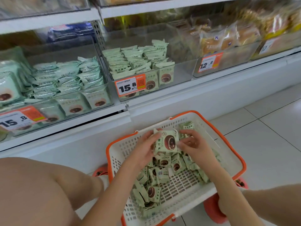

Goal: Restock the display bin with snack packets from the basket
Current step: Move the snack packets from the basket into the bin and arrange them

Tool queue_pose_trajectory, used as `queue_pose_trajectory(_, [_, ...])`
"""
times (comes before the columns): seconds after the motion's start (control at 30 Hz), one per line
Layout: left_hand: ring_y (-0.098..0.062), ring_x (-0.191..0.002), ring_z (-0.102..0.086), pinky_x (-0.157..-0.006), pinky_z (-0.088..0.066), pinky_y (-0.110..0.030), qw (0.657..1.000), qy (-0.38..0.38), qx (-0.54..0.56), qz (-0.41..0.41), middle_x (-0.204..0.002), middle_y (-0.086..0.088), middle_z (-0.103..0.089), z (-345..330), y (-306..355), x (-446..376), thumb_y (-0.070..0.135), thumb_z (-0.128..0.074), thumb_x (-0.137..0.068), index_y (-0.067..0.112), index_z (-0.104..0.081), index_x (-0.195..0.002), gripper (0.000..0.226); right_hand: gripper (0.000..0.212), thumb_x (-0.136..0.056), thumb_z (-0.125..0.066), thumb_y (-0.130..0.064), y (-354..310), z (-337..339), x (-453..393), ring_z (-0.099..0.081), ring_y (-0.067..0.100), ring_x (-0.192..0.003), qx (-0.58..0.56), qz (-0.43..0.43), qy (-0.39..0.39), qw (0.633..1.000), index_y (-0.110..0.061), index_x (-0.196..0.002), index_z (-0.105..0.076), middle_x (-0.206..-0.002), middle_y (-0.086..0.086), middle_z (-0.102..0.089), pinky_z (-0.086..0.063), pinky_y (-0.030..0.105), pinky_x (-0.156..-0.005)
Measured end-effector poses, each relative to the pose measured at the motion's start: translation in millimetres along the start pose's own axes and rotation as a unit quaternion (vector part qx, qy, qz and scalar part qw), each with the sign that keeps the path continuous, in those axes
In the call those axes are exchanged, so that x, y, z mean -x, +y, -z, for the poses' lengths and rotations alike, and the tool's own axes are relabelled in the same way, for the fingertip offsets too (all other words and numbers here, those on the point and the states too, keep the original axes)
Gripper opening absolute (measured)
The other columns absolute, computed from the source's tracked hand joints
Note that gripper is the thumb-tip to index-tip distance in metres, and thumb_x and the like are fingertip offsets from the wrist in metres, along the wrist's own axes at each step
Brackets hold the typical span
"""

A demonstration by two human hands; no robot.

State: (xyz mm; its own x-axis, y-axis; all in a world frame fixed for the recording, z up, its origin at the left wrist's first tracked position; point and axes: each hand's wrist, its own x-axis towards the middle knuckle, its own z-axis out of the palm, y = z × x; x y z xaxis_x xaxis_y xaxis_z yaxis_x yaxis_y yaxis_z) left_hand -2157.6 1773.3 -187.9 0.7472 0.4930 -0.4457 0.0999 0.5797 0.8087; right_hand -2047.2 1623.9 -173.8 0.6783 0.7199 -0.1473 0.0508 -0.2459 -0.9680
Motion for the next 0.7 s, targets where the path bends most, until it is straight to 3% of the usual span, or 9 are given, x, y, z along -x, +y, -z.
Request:
queue_pose_trajectory(0.1, [-0.023, -0.086, -0.067, -0.068, -0.056, -0.034, 0.989, 0.013, -0.140, -0.037, -0.106, -0.011, -0.069, -7, 29, 2, 0.025, -0.072, -0.081, 0.014, -0.059, -0.109, 0.033, 0.051, -0.076, -0.077, -0.027, -17, 1, -2, -0.066, 0.009, -0.091, -0.027, -0.009, -0.033, 0.999, -0.034, -0.120, -0.051, -0.106, -0.007, -0.063, -0.056, 0.034, -0.084])
queue_pose_trajectory(0.17, [-0.020, -0.083, -0.065, -0.072, -0.052, -0.031, 0.959, -0.016, -0.274, -0.067, -0.103, -0.009, -0.068, -13, 48, 5, 0.030, -0.075, -0.078, 0.020, -0.054, -0.102, 0.034, 0.052, -0.074, -0.077, -0.031, -33, 1, -8, -0.064, 0.008, -0.096, -0.006, 0.029, -0.049, 0.998, -0.036, -0.119, -0.052, -0.115, -0.011, -0.058, -0.055, 0.033, -0.085])
queue_pose_trajectory(0.27, [0.001, -0.059, -0.056, -0.055, -0.038, -0.015, 0.912, -0.049, -0.391, -0.113, -0.077, 0.007, -0.064, -27, 71, 14, 0.033, -0.072, -0.081, 0.017, -0.044, -0.101, 0.038, 0.051, -0.075, -0.079, -0.022, -67, 2, -22, -0.060, 0.011, -0.079, 0.079, 0.086, -0.127, 0.985, -0.038, -0.117, -0.055, -0.105, 0.001, -0.058, -0.052, 0.027, -0.079])
queue_pose_trajectory(0.33, [0.003, -0.045, -0.045, -0.046, -0.032, -0.015, 0.891, -0.036, -0.426, -0.151, -0.059, 0.014, -0.057, -35, 88, 18, 0.042, -0.065, -0.084, 0.015, -0.040, -0.099, 0.039, 0.055, -0.075, -0.078, -0.016, -88, 3, -32, -0.050, 0.007, -0.066, 0.130, 0.110, -0.170, 0.971, -0.035, -0.121, -0.054, -0.100, 0.000, -0.057, -0.046, 0.017, -0.066])
queue_pose_trajectory(0.4, [-0.001, -0.055, -0.045, -0.048, -0.035, -0.017, 0.861, -0.025, -0.471, -0.190, -0.075, 0.008, -0.058, -41, 111, 19, 0.046, -0.055, -0.089, 0.013, -0.039, -0.100, 0.038, 0.056, -0.075, -0.079, -0.015, -107, 8, -46, -0.046, 0.006, -0.065, 0.166, 0.135, -0.179, 0.960, -0.032, -0.123, -0.054, -0.101, -0.003, -0.056, -0.045, 0.015, -0.065])
queue_pose_trajectory(0.5, [-0.011, -0.071, -0.047, -0.064, -0.049, -0.025, 0.809, -0.037, -0.530, -0.251, -0.093, -0.005, -0.051, -48, 163, 19, 0.050, -0.046, -0.090, 0.012, -0.040, -0.109, 0.043, 0.045, -0.074, -0.080, -0.019, -137, 28, -74, -0.058, 0.014, -0.087, 0.245, 0.177, -0.135, 0.944, -0.037, -0.111, -0.060, -0.108, -0.008, -0.061, -0.050, 0.029, -0.080])
queue_pose_trajectory(0.57, [-0.015, -0.087, -0.050, -0.079, -0.047, -0.030, 0.709, -0.009, -0.641, -0.294, -0.099, -0.003, -0.054, -42, 194, 15, 0.050, -0.051, -0.090, 0.015, -0.041, -0.117, 0.045, 0.041, -0.074, -0.079, -0.014, -162, 46, -95, -0.060, 0.023, -0.087, 0.226, 0.176, -0.076, 0.955, -0.038, -0.103, -0.063, -0.103, -0.005, -0.065, -0.052, 0.033, -0.078])
queue_pose_trajectory(0.63, [-0.021, -0.112, -0.042, -0.095, -0.041, -0.038, 0.567, 0.049, -0.761, -0.312, -0.120, -0.003, -0.051, -29, 212, 2, 0.049, -0.055, -0.090, 0.019, -0.040, -0.125, 0.049, 0.036, -0.076, -0.076, -0.010, -187, 60, -120, -0.065, 0.018, -0.085, 0.208, 0.161, -0.032, 0.964, -0.025, -0.107, -0.065, -0.099, 0.000, -0.069, -0.057, 0.025, -0.070])
queue_pose_trajectory(0.7, [-0.025, -0.125, -0.033, -0.104, -0.034, -0.041, 0.449, 0.077, -0.853, -0.256, -0.136, -0.006, -0.042, -15, 216, -12, 0.045, -0.054, -0.091, 0.018, -0.033, -0.136, 0.057, 0.035, -0.076, -0.077, -0.010, -209, 67, -150, -0.067, 0.018, -0.088, 0.270, 0.152, -0.002, 0.951, -0.015, -0.109, -0.065, -0.097, 0.002, -0.070, -0.058, 0.027, -0.071])
